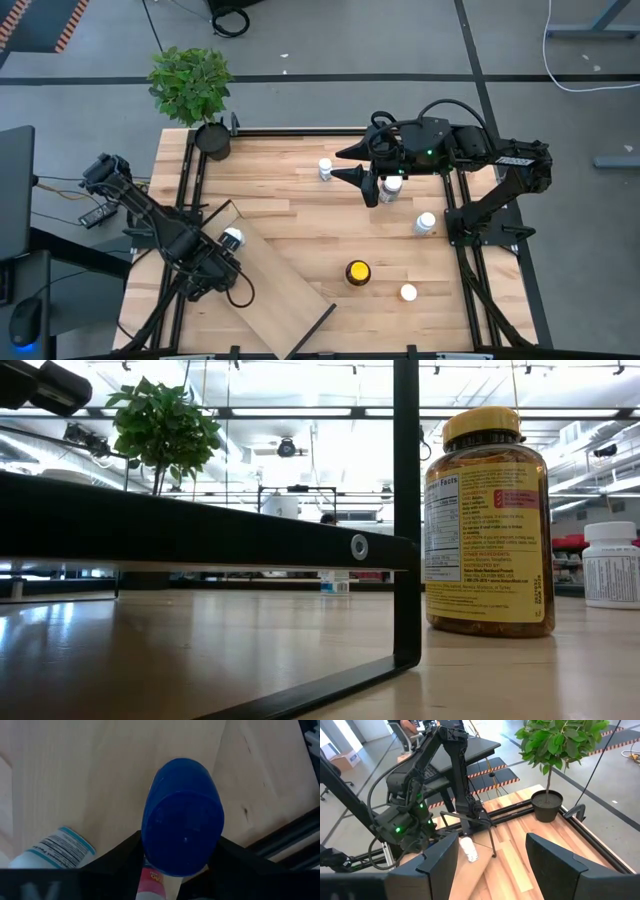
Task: Pick and place medicine bottles onto shelf by color
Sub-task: Put the blue transparent pill bottle on the shelf
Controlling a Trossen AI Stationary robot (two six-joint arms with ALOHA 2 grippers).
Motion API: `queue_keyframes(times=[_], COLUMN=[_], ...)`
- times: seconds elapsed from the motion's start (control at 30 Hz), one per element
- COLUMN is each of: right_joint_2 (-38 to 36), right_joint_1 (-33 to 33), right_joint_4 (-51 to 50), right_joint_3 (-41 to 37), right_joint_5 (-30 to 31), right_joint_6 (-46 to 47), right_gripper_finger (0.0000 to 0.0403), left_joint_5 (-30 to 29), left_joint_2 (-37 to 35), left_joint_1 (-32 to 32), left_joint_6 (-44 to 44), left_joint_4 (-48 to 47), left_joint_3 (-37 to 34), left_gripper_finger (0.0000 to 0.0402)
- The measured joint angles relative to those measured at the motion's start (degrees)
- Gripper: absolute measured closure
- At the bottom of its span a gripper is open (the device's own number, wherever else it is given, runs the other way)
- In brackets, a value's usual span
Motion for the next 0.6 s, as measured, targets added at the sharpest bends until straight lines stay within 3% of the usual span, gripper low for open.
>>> queue_keyframes(times=[0.2, 0.6], right_joint_2=[0.0, 0.0], right_joint_1=[0.0, 0.0], right_joint_4=[0.0, -0.5], right_joint_3=[0.0, 0.0], right_joint_5=[0.0, 0.0], right_joint_6=[-0.3, -0.3], right_gripper_finger=[0.0164, 0.0164], left_joint_5=[0.0, 0.6], left_joint_2=[0.0, 0.0], left_joint_1=[0.0, 0.0], left_joint_6=[1.3, 0.0], left_joint_4=[0.2, 2.0], left_joint_3=[0.0, 0.0], left_gripper_finger=[0.0198, 0.0117])
